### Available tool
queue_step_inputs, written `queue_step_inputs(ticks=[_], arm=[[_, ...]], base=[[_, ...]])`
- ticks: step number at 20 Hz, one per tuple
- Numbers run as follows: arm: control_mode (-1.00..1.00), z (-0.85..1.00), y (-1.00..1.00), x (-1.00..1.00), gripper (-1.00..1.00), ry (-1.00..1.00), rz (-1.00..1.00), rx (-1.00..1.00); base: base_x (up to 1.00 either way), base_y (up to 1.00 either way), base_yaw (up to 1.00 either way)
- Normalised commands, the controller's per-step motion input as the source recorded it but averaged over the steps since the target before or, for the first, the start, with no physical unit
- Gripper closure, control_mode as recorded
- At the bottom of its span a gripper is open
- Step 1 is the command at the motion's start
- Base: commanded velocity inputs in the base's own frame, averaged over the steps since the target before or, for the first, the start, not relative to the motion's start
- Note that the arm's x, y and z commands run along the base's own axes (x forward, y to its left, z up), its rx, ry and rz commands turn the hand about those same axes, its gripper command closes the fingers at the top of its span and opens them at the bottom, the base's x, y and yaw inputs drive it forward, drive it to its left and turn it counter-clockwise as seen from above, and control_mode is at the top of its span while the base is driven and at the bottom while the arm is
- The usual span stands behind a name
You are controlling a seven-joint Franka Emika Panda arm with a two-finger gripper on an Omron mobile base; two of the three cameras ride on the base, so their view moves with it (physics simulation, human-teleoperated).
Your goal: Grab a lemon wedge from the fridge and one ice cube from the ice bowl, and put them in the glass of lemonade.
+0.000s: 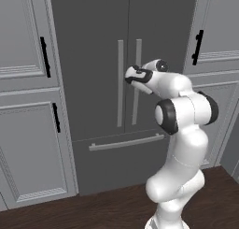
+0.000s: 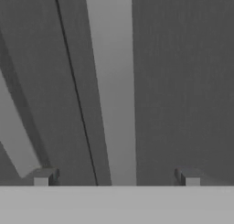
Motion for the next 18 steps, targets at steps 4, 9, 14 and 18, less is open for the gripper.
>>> queue_step_inputs(ticks=[4,9,14,18], arm=[[-1.00,-0.17,-0.13,0.81,-1.00,0.00,0.01,0.00],[-1.00,-0.23,-0.17,0.83,-1.00,0.00,0.03,0.00],[-1.00,-0.24,-0.16,0.87,-1.00,0.00,0.04,0.00],[-1.00,-0.03,-0.02,0.58,1.00,0.05,0.01,0.00]], base=[[0.00,0.00,0.00],[0.00,0.00,0.00],[0.00,0.00,0.00],[0.00,0.00,0.00]])
